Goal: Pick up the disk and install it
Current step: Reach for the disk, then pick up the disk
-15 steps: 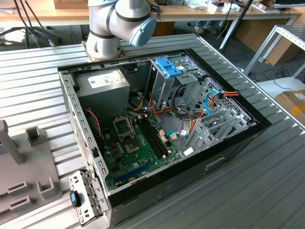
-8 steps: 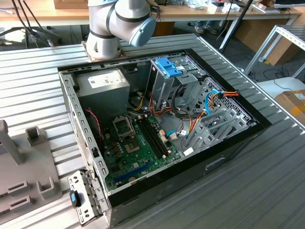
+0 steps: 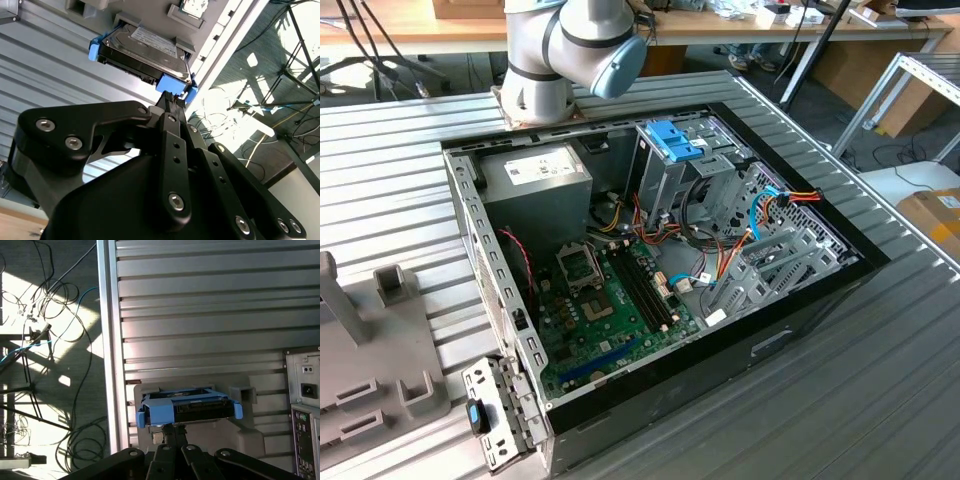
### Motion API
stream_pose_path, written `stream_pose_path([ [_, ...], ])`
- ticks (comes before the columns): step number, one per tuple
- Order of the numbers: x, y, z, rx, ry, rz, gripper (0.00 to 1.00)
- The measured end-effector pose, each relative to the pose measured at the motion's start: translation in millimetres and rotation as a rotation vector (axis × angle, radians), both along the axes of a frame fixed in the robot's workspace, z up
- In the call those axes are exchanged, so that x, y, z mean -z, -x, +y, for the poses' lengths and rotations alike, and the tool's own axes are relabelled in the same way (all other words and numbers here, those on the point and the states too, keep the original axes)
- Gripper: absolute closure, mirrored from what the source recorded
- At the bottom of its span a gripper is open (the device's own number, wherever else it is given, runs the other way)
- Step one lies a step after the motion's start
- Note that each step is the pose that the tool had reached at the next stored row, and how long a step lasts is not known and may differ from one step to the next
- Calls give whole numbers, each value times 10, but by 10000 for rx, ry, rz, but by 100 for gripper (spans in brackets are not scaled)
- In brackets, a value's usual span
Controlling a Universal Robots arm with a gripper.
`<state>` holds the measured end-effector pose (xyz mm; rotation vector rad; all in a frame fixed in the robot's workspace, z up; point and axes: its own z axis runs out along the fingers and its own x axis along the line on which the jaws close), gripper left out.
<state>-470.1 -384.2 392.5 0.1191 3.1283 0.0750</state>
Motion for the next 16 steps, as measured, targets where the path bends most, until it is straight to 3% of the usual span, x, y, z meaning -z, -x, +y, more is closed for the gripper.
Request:
stream_pose_path([
  [16,2,53,0,0,0,-1,89],
])
